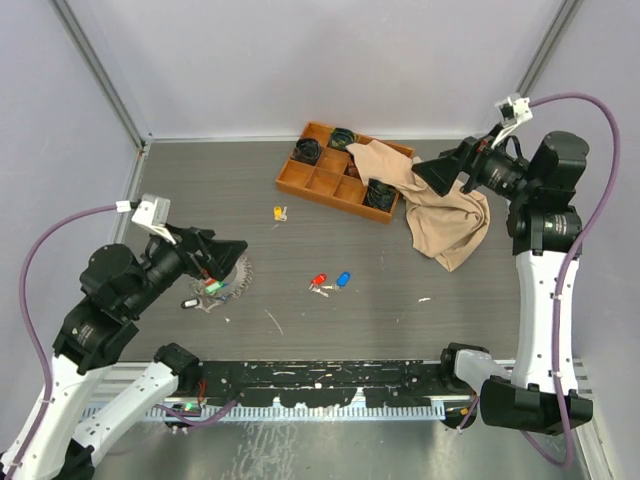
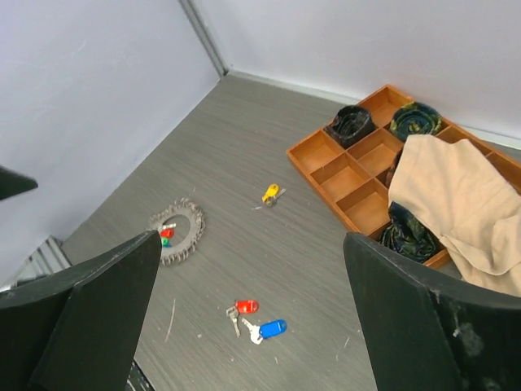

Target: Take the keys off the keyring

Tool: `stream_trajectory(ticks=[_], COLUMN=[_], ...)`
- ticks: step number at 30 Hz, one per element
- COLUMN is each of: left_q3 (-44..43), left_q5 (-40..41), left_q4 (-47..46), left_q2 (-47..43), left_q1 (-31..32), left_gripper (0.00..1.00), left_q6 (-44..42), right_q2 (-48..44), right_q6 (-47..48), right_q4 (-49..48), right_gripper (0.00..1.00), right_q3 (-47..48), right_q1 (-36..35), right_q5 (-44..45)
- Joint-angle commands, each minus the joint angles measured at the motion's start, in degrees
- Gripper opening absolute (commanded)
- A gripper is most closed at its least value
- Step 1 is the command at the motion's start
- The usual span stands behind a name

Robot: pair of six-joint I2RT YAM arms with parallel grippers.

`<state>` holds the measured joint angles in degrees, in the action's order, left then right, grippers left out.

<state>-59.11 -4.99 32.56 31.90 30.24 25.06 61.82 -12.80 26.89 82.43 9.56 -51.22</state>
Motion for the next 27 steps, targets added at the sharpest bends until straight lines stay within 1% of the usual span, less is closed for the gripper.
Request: stream_trajectory(ticks=[1,3,5,7,9,11,13,14,16,18,20,21,23,24,25,27], left_q3=[3.4,6.4,9.9,12.8,14.8,15.9,17.3,17.8,17.8,15.9,13.4,12.7,12.4,12.5,12.3,12.0], left_q5=[-0.8,0.0,1.1,1.3,-0.2,-3.5,-7.2,-9.4,-13.7,-17.0,-15.3,-13.0,-5.3,-1.0,2.9,7.8], left_q4=[-7.0,-9.6,-11.8,-13.7,-15.0,-15.9,-18.0,-18.7,-17.5,-13.6,-6.2,-4.1,-1.1,0.3,1.7,2.5], left_q2=[1.5,3.1,5.2,8.2,12.0,15.1,17.7,19.0,22.0,24.7,26.5,27.0,27.8,28.3,29.0,30.3], left_q1=[-0.4,-0.4,-0.4,-0.6,-2.0,-4.7,-8.2,-10.2,-14.2,-17.4,-19.1,-19.2,-19.3,-19.3,-19.3,-19.3], left_gripper=[0.98,0.98,0.98,0.98,0.98,0.98,1.0,0.99,0.97,0.94,0.92,0.91,0.88,0.84,0.82,0.79], left_q6=[1.3,2.6,3.9,5.4,7.3,10.0,13.9,15.7,18.7,19.3,17.6,16.4,15.2,15.0,15.0,14.5], right_q2=[0.2,0.5,1.0,1.7,2.1,2.0,1.8,1.7,1.2,1.3,2.5,3.0,3.5,3.4,3.3,3.3], right_q6=[1.9,0.3,0.0,3.3,8.3,10.5,12.9,13.7,15.9,16.4,16.3,16.5,17.5,17.9,18.3,18.3], right_q4=[-9.8,-18.4,-25.9,-27.6,-26.2,-26.3,-26.8,-27.1,-27.0,-27.6,-26.6,-25.3,-22.8,-22.3,-21.9,-21.9], right_gripper=[1.0,1.0,1.0,1.0,1.0,1.0,1.0,1.0,1.0,1.0,1.0,1.0,1.0,1.0,1.0,1.0], right_q3=[-5.7,-12.6,-19.2,-24.0,-27.2,-30.1,-32.5,-33.4,-35.0,-36.4,-36.2,-35.5,-34.2,-33.9,-34.0,-34.2], right_q1=[0.2,0.0,-1.4,-3.4,-5.4,-6.2,-6.2,-6.2,-6.2,-6.2,-6.4,-6.8,-7.7,-8.1,-8.5,-9.0], right_q5=[-11.3,-17.6,-19.4,-17.4,-14.8,-11.7,-10.2,-9.3,-8.0,-7.2,-7.6,-7.4,-5.9,-5.3,-4.8,-4.4])
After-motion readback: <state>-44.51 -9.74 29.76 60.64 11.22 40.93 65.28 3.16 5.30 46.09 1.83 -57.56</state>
